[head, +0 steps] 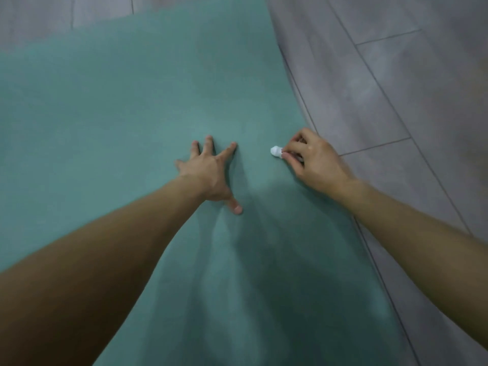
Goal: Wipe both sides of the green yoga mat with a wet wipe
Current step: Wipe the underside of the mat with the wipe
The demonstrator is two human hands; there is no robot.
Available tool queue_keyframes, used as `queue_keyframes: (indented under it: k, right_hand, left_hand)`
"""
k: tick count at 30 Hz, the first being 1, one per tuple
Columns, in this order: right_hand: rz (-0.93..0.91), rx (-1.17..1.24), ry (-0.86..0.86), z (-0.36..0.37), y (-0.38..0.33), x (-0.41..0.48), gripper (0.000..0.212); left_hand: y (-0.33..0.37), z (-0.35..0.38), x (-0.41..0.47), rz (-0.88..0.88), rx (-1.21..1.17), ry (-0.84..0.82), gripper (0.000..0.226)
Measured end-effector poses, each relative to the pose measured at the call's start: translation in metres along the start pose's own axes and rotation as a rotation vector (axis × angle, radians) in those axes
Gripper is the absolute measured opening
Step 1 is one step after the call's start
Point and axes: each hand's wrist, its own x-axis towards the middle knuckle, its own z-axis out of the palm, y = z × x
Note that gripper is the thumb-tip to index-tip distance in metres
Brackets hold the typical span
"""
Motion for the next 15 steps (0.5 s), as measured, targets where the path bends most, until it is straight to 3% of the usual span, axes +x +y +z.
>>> queue_keyframes:
  k: [4,8,11,15]
  right_hand:
    - [0.039,0.067,0.03,0.0,-0.015,-0.024,0.022]
    - [-0.13,0.118,-0.062,-0.005,-0.033,-0.079,0.022]
    - [-0.132,0.082,-0.004,-0.004,-0.01,-0.028,0.025]
    - [0.092,-0.003,0.096,-0.001,0.032,0.08,0.022]
  left_hand:
    - [0.0,0.002,0.003,0.008,-0.003,0.0,0.17]
    - [0.002,0.003,0.006,0.001,0.032,0.02,0.17]
    - [0.001,0.002,0.004,0.003,0.059,0.029,0.169]
    - [0.0,0.001,0.005,0.002,0.06,0.032,0.169]
